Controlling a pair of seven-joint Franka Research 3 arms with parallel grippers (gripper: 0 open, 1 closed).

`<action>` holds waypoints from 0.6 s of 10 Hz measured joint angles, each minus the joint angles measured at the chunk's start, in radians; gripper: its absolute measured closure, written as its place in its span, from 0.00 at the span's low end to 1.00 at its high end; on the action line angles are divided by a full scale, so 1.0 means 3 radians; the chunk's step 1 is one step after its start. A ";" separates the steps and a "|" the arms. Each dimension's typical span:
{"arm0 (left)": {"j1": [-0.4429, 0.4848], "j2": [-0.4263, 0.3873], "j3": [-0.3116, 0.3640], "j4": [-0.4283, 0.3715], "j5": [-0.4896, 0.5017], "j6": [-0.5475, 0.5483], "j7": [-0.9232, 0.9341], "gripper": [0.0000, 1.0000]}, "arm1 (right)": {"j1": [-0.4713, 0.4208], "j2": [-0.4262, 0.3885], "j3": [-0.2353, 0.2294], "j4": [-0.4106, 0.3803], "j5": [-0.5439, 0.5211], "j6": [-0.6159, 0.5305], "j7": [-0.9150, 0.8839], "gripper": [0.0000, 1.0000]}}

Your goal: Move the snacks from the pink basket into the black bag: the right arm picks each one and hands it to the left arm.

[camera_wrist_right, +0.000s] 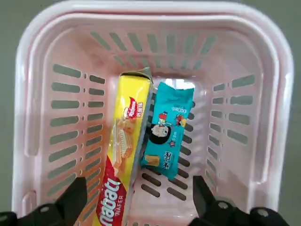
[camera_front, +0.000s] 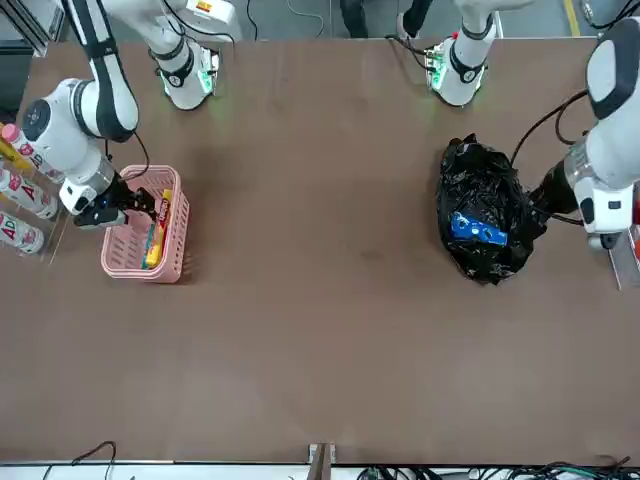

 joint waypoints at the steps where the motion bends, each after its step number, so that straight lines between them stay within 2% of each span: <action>1: 0.0079 -0.0029 0.0005 0.0092 -0.0051 -0.0151 0.0435 0.00 | 0.0000 0.0050 0.0004 -0.0002 0.0037 0.0050 0.0001 0.01; 4: 0.0122 -0.0075 0.0011 0.0405 -0.0065 -0.0359 0.1508 0.00 | 0.0012 0.0182 0.0039 -0.0020 0.0208 0.0180 0.0002 0.02; 6: 0.0138 -0.0079 0.0017 0.0608 -0.0065 -0.0653 0.1892 0.00 | 0.0113 0.0217 0.0061 -0.0121 0.0352 0.0421 0.0001 0.02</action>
